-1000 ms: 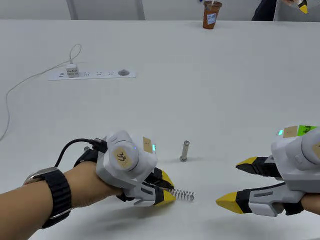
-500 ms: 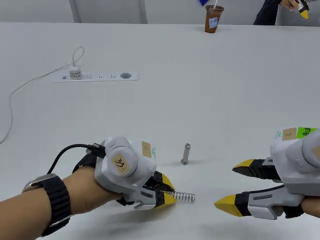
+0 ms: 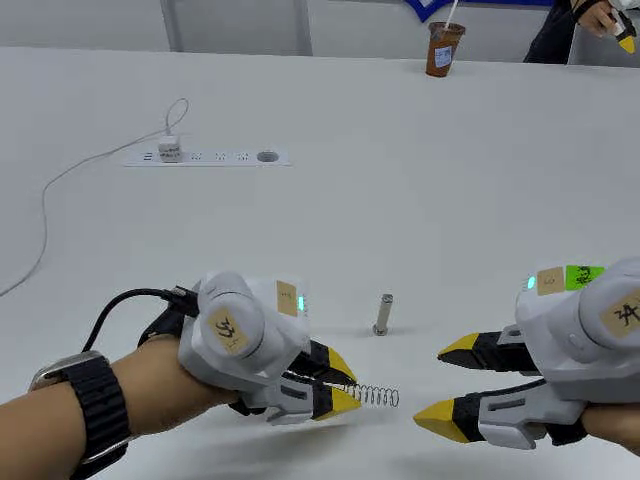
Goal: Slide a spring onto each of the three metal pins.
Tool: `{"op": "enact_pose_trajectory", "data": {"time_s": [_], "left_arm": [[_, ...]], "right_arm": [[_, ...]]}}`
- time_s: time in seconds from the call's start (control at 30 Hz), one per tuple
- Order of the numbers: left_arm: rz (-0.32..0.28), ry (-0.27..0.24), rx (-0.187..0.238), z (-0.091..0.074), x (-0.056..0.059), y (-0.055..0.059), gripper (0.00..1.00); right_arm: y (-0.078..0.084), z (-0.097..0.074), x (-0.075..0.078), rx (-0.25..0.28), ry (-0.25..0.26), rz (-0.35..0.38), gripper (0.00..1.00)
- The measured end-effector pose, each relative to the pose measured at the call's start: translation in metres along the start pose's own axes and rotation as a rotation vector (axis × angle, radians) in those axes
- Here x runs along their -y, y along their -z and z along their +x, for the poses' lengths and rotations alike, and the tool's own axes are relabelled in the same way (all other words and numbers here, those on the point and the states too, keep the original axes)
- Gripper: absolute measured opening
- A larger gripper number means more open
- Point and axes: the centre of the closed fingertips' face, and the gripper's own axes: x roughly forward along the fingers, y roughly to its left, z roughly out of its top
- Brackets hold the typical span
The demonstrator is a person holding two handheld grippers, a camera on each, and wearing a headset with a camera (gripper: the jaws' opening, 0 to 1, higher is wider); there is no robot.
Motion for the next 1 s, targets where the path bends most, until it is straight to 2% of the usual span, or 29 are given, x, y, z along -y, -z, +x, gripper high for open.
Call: {"op": "enact_pose_trajectory", "data": {"time_s": [0.33,0.5,0.77,1.0], "left_arm": [[0.007,-0.019,0.041,-0.01,0.006,-0.014,0.11],[-0.003,-0.026,0.076,-0.014,0.009,-0.022,0.11],[-0.024,-0.034,0.112,-0.018,0.012,-0.027,0.11],[-0.034,-0.038,0.12,-0.018,0.012,-0.027,0.11]], "right_arm": [[-0.009,0.008,-0.013,0.012,-0.058,-0.057,0.31],[-0.01,0.01,-0.017,0.018,-0.079,-0.069,0.27],[-0.013,0.013,-0.023,0.032,-0.104,-0.094,0.19],[-0.016,0.01,-0.026,0.038,-0.112,-0.11,0.12]]}}
